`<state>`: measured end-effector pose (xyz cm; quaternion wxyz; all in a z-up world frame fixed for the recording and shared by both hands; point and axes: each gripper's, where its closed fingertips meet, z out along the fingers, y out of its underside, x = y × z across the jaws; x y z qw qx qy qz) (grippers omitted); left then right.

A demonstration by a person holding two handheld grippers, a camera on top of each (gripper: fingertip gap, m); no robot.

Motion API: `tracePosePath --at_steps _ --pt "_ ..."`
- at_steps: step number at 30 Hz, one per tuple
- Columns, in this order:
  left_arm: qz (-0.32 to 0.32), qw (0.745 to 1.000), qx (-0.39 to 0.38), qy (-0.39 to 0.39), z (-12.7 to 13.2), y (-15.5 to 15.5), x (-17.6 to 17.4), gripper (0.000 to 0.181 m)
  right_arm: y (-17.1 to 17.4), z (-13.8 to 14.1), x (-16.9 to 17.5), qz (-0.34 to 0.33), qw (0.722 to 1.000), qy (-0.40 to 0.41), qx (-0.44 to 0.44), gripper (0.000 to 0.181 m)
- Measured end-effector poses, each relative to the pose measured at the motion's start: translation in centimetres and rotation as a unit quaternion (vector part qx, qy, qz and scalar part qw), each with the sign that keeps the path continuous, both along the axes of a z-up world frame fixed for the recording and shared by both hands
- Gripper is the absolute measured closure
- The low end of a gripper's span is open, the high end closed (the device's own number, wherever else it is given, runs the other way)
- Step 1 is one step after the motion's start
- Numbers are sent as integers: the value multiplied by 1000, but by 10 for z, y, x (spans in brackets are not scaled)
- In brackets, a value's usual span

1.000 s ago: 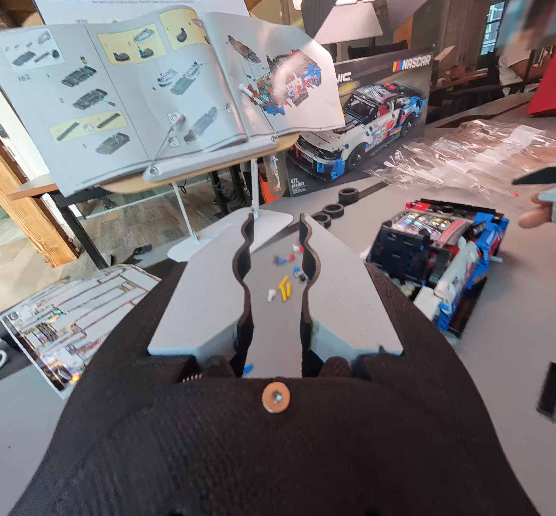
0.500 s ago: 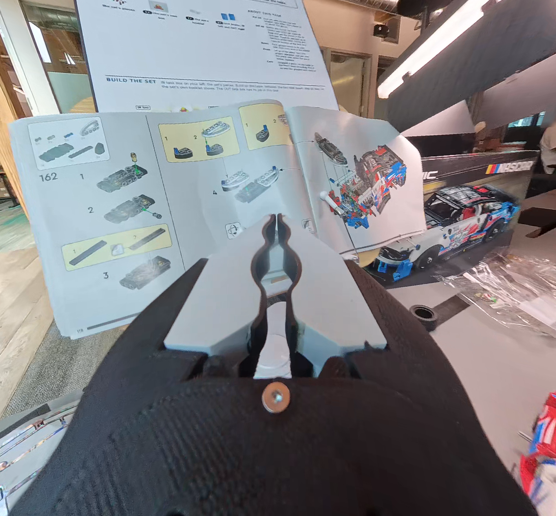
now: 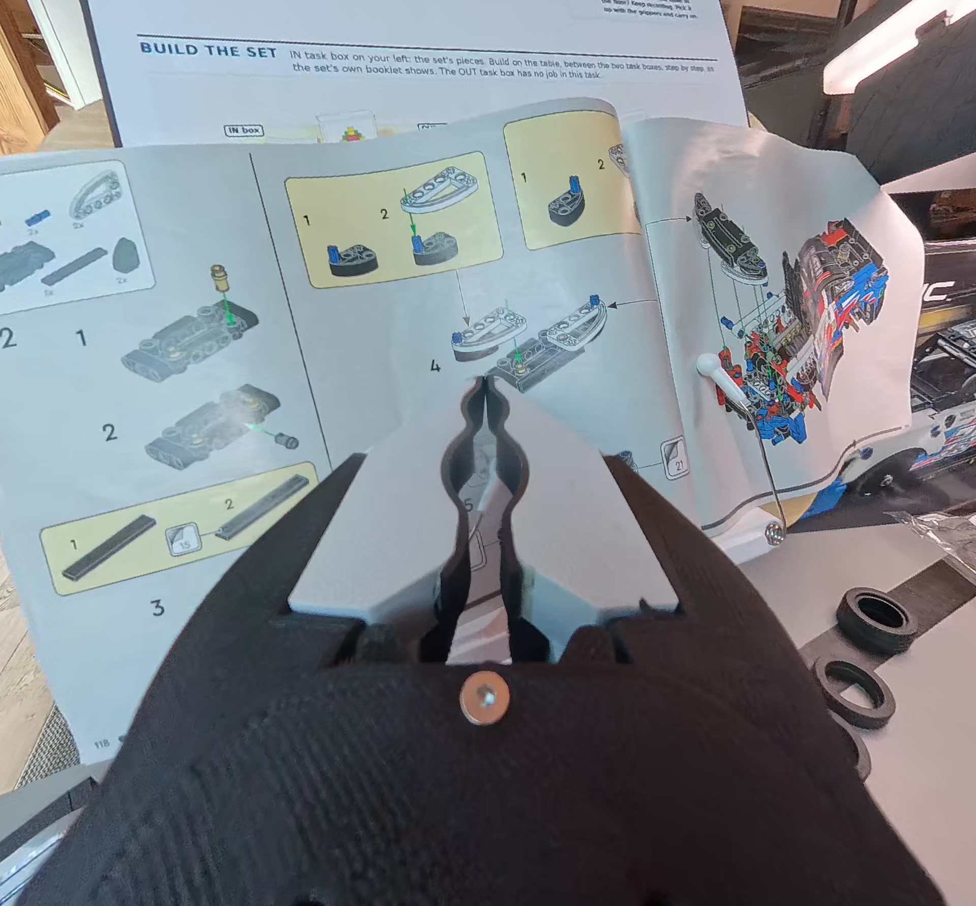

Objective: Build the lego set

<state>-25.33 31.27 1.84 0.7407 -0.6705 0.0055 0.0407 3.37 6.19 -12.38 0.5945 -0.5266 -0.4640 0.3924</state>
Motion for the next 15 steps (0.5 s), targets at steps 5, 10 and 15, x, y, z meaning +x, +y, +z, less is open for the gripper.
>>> tracePosePath --at_steps 5,10,15 --pt "4 1000 -13 14 1 9 -7 181 0 -5 -3 5 1000 -10 -5 167" --pt "9 999 -16 30 0 11 -10 181 -1 -9 -5 9 1000 -17 -4 169" --pt "8 999 -15 31 -1 11 -9 181 -2 -9 -5 12 1000 -18 -6 169"
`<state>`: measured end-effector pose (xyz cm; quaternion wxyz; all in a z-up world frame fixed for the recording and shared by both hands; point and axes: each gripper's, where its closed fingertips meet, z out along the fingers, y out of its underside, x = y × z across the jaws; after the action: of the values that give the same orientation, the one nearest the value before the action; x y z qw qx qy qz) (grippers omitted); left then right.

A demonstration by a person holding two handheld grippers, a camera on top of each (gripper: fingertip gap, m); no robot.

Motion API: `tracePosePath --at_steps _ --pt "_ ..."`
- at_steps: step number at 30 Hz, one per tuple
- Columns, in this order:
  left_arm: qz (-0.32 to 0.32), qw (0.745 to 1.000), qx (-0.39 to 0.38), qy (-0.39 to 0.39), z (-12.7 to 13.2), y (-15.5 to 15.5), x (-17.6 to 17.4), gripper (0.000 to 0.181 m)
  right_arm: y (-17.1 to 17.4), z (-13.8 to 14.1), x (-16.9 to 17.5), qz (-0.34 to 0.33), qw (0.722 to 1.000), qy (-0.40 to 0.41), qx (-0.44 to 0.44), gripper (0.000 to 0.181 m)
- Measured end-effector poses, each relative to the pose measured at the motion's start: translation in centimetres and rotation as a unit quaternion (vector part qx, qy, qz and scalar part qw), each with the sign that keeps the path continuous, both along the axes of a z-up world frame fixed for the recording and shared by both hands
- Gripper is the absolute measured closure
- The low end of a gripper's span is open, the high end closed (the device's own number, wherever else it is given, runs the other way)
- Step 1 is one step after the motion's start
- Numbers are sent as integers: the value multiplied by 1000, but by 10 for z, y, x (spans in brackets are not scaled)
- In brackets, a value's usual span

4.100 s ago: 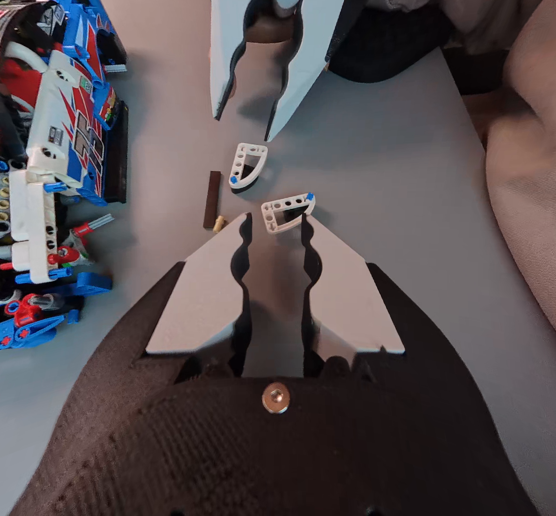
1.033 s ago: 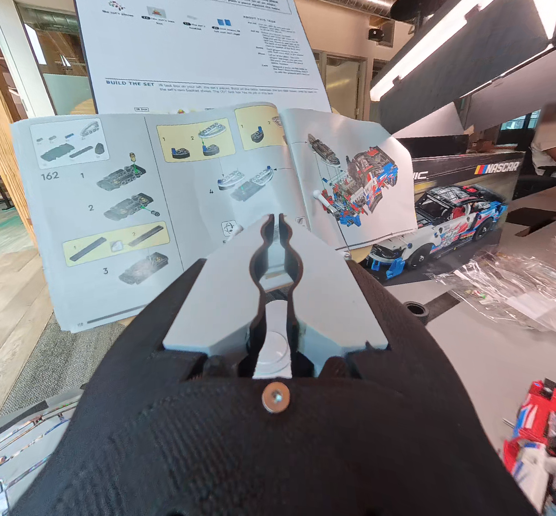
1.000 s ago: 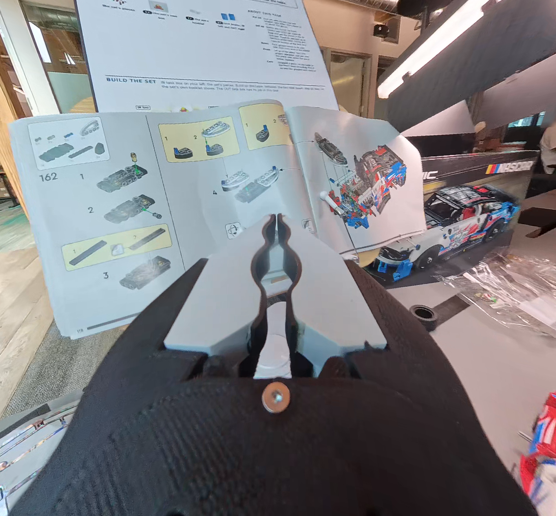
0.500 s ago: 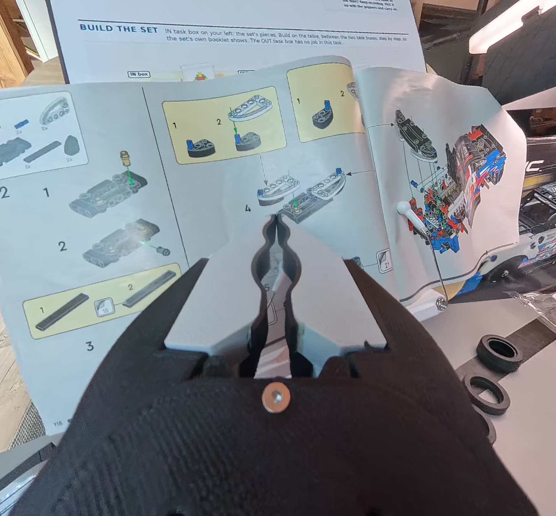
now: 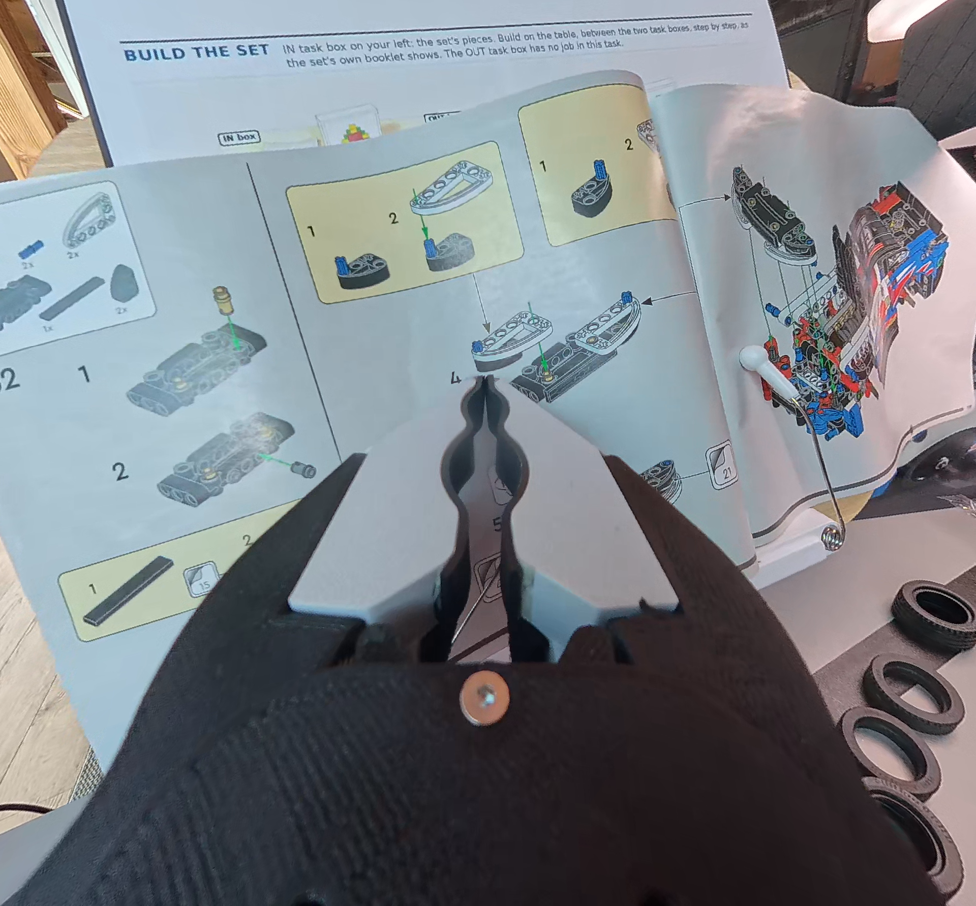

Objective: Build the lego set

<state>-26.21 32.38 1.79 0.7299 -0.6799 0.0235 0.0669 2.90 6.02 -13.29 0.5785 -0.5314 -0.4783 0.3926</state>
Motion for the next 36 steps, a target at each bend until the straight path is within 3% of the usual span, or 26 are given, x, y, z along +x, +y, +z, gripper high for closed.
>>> tracePosePath --at_steps 7,18,22,26,31,36 --pt "-26 999 -29 14 -8 0 18 181 -2 0 0 4 1000 -3 2 169" --pt "-23 998 -34 46 -1 -8 24 181 -9 -2 -2 11 1000 -15 22 170" --pt "-53 998 20 3 13 -55 37 181 -12 1 -1 13 1000 -14 25 169" --pt "-85 994 51 -41 5 -130 57 180 -16 1 -2 19 999 -14 29 170" --pt "-139 989 -25 -45 -50 -214 94 172 -22 -3 -5 25 999 -25 38 170" --pt "-203 968 -147 -1 -121 -288 133 144 -19 -8 -6 18 998 -36 48 170"
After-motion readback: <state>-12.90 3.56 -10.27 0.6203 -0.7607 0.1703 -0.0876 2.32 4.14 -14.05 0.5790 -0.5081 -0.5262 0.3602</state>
